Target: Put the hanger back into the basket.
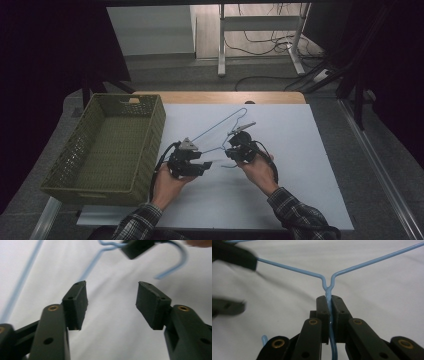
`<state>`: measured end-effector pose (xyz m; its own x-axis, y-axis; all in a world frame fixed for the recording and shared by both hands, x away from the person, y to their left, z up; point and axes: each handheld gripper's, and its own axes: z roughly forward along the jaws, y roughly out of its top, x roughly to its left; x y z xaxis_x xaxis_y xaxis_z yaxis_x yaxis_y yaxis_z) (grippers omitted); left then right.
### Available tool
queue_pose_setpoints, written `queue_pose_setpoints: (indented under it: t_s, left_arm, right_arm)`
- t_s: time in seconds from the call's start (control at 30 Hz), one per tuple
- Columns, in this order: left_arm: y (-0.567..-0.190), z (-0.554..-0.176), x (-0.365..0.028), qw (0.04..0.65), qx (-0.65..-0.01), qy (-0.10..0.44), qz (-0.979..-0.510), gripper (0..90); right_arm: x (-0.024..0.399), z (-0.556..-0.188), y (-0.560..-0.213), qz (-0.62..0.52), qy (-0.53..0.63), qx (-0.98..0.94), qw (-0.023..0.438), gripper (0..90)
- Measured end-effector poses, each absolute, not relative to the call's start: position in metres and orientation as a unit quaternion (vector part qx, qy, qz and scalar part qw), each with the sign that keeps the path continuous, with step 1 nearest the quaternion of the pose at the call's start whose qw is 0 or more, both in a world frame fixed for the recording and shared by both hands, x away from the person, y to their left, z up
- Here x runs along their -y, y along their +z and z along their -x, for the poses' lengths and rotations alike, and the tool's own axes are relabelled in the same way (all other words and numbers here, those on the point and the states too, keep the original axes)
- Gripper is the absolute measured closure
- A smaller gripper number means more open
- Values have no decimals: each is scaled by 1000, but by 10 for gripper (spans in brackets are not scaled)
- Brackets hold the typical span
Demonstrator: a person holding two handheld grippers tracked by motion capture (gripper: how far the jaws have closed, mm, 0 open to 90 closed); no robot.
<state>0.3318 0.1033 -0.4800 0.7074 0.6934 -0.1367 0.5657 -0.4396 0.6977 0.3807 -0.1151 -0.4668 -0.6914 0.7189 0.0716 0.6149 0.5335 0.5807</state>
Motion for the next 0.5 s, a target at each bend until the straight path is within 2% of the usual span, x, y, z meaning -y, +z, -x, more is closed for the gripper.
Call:
queue_pose_setpoints:
  t_s: [0.07, 0.13, 0.17, 0.2, 0.37, 0.5]
  left_arm:
    - [-477, -339, -104, 368, -364, 87, -851, 387]
    - [-474, -346, -102, 363, -343, 76, -863, 408]
    - [-473, -348, -100, 354, -336, 80, -869, 444]
    - [-472, -350, -99, 346, -331, 87, -873, 444]
    - [-470, -359, -91, 345, -307, 71, -884, 585]
    - [-471, -363, -82, 331, -291, 73, -895, 633]
  right_arm:
    - [116, -377, -463, -379, 296, -872, 85, 853]
    - [116, -374, -459, -375, 298, -874, 80, 853]
    - [117, -371, -455, -371, 298, -876, 78, 853]
    - [117, -371, -455, -371, 298, -876, 78, 853]
    - [120, -365, -450, -365, 298, -879, 73, 853]
    - [120, -362, -449, -361, 296, -882, 70, 853]
